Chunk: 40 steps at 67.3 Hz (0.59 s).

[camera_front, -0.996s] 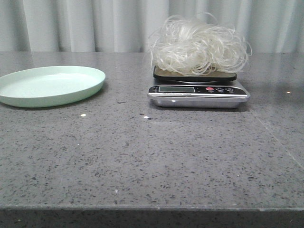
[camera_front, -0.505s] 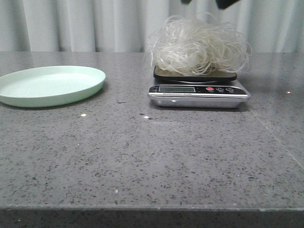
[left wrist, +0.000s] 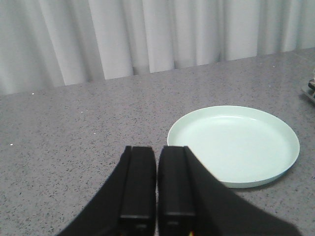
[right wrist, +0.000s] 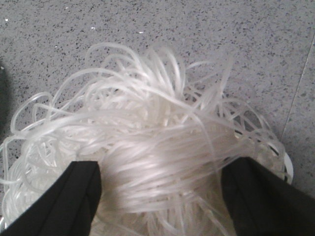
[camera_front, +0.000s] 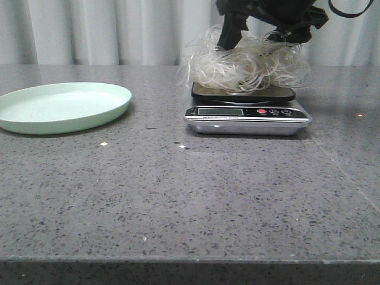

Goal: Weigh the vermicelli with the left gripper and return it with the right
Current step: 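Lower the right gripper onto the vermicelli on the scale and grasp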

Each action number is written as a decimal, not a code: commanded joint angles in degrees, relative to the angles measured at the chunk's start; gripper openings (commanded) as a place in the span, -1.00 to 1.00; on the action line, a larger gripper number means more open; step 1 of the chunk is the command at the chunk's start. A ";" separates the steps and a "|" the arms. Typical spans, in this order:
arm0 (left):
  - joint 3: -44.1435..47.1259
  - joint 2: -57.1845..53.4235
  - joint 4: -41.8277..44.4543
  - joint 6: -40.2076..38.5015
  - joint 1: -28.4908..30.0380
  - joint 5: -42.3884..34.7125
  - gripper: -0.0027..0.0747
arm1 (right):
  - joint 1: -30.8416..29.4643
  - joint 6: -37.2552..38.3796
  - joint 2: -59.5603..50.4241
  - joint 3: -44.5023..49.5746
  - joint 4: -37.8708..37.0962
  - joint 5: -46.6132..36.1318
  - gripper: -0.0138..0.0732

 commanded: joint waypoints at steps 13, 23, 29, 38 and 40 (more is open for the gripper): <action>-1.64 0.36 -0.17 -0.56 0.08 -4.23 -0.58 | -0.11 -0.31 -1.22 -2.70 0.64 2.22 0.01; -1.64 0.36 -0.17 -0.56 0.08 -4.23 -0.58 | -0.11 -0.31 -1.22 -4.74 0.64 4.58 -0.32; -1.64 0.36 -0.17 -0.56 0.08 -4.23 -0.58 | -0.11 -0.31 -1.22 -6.18 0.64 6.26 -0.32; -1.64 0.36 -0.17 -0.56 0.08 -4.23 -0.58 | -0.11 -0.31 -1.41 -9.66 0.64 10.58 -0.32; -1.64 0.36 -0.17 -0.56 0.08 -4.23 -0.58 | -0.11 -0.31 -1.40 -10.86 0.64 11.61 -0.32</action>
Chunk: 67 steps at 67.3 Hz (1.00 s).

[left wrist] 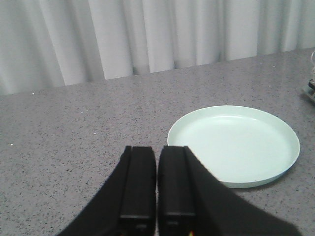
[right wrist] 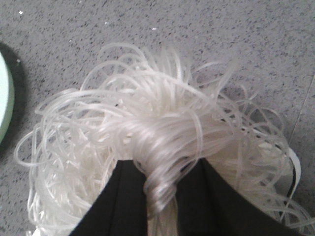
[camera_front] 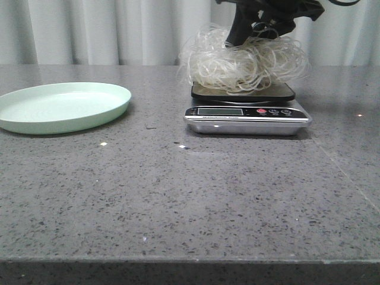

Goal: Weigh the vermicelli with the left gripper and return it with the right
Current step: 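Lower the right gripper onto the vermicelli on the scale and grasp, then lift the vermicelli with the right gripper and carry it to the plate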

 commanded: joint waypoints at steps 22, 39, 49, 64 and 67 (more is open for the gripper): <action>-1.64 0.36 -0.29 -0.53 0.08 -4.23 -0.58 | -0.05 -0.14 -3.97 -17.14 1.56 11.10 -0.34; -1.64 0.36 -0.29 -0.53 0.08 -4.23 -0.58 | 1.94 -0.14 -4.03 -25.85 9.55 11.38 -0.34; -1.64 0.36 -0.29 -0.53 0.08 -4.23 -0.58 | 7.05 -0.14 -3.36 -26.62 10.55 5.59 -0.34; -1.64 0.36 -0.29 -0.53 0.08 -4.23 -0.58 | 14.97 -0.14 0.34 -26.62 10.49 -3.79 -0.34; -1.64 0.36 -0.29 -0.53 0.08 -4.23 -0.58 | 16.42 -0.14 1.50 -26.62 10.49 -5.52 -0.34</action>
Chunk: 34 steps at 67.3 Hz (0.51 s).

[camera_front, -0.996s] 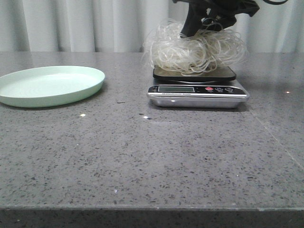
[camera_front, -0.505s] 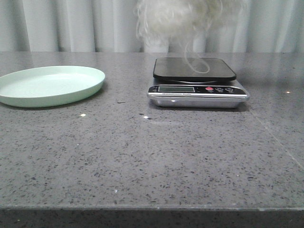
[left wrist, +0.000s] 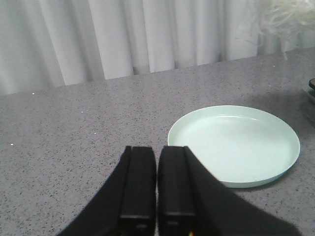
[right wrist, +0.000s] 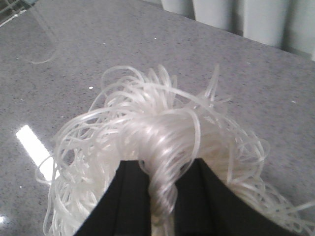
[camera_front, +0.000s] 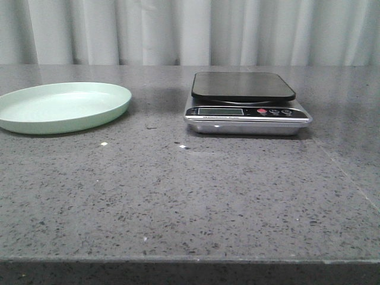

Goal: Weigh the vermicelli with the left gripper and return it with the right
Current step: 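Lift the vermicelli with the right gripper and carry it to the plate, then lower the vermicelli onto the green plate and open the right gripper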

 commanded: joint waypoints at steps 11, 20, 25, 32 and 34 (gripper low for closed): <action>-1.64 0.36 -0.29 -0.53 0.08 -4.23 -0.58 | 6.20 -0.14 5.01 -2.13 1.94 -13.15 -0.34; -1.64 0.36 -0.29 -0.53 0.08 -4.23 -0.58 | 7.92 -0.14 9.54 -2.13 1.94 -15.61 -0.34; -1.64 0.36 -0.29 -0.53 0.08 -4.23 -0.58 | 8.24 -0.14 11.86 -2.13 1.94 -15.98 -0.34; -1.64 0.36 -0.29 -0.53 0.08 -4.23 -0.58 | 8.24 -0.14 13.64 -2.13 1.90 -15.28 -0.34; -1.64 0.36 -0.29 -0.53 0.08 -4.23 -0.58 | 8.18 -0.14 13.94 -2.13 1.76 -15.11 -0.34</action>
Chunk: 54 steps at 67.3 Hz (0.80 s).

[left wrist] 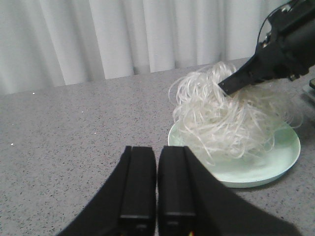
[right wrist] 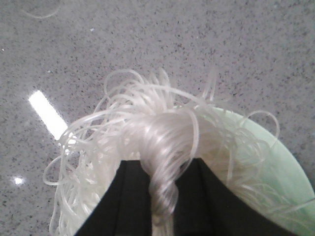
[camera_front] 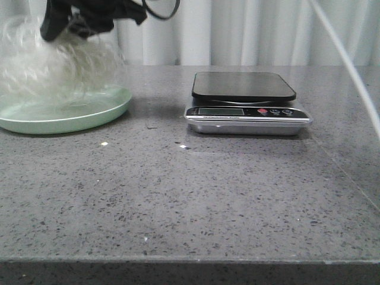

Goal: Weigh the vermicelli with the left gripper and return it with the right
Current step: 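Lower the vermicelli onto the green plate and open the right gripper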

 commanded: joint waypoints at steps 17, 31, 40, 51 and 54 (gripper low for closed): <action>-1.64 0.36 -0.29 -0.53 0.08 -4.23 -0.58 | -0.23 -0.14 -2.66 -2.13 1.08 -4.33 -0.34; -1.64 0.36 -0.29 -0.53 0.08 -4.23 -0.58 | -0.27 -0.14 -2.79 -2.13 1.08 -4.34 -0.14; -1.64 0.36 -0.29 -0.53 0.08 -4.23 -0.58 | -0.27 -0.14 -3.74 -2.13 1.08 -4.28 0.27; -1.64 0.36 -0.29 -0.53 0.08 -4.23 -0.58 | -0.64 -0.14 -6.12 -2.13 0.58 -2.78 0.46; -1.64 0.36 -0.29 -0.53 0.08 -4.23 -0.58 | -0.78 -0.14 -6.83 -2.13 0.29 -2.21 0.46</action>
